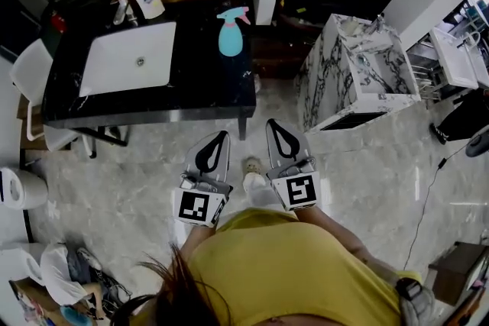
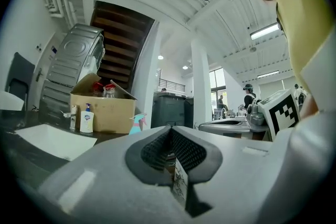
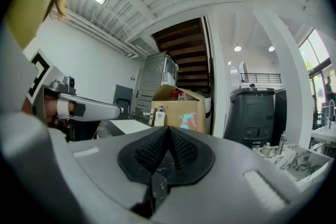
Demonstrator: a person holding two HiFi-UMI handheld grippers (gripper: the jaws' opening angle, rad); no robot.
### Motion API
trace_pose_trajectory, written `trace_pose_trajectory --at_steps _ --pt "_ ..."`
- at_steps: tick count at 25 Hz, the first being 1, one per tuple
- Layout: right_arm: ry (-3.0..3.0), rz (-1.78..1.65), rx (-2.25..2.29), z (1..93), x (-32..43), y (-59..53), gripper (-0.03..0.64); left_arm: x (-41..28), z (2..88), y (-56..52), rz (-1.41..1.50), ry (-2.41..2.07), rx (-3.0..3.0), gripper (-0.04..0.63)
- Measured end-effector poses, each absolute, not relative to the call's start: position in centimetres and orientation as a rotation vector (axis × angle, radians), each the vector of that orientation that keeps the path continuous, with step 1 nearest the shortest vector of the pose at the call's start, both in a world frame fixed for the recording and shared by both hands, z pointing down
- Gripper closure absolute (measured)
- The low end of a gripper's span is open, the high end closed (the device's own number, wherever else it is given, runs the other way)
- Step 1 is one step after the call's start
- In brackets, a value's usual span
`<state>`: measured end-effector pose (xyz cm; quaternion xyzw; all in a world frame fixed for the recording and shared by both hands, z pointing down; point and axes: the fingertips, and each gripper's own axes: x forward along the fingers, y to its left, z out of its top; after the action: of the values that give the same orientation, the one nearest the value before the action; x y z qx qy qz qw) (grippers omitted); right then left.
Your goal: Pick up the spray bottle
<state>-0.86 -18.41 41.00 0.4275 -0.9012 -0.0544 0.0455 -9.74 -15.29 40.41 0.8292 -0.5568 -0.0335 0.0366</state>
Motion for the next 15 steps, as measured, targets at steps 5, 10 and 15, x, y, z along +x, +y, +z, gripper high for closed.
trace_pose_trajectory --at_steps 5,10,15 --pt "-2.779 -0.144 1.245 41.4 -1.3 -26.4 0.614 -9.6 40.8 -23.4 -0.081 -1.73 2.525 0.552" --pt "-2.812 -0.131 1.182 42.0 -2.2 -31.8 0.615 -9.7 41.3 -28.9 -0.074 -1.74 2.498 0.491" --pt "-2.829 -0.118 1.149 42.5 -3.0 -34.4 0.615 -10.5 42.2 -31.6 -0.07 -1.763 2.456 0.457"
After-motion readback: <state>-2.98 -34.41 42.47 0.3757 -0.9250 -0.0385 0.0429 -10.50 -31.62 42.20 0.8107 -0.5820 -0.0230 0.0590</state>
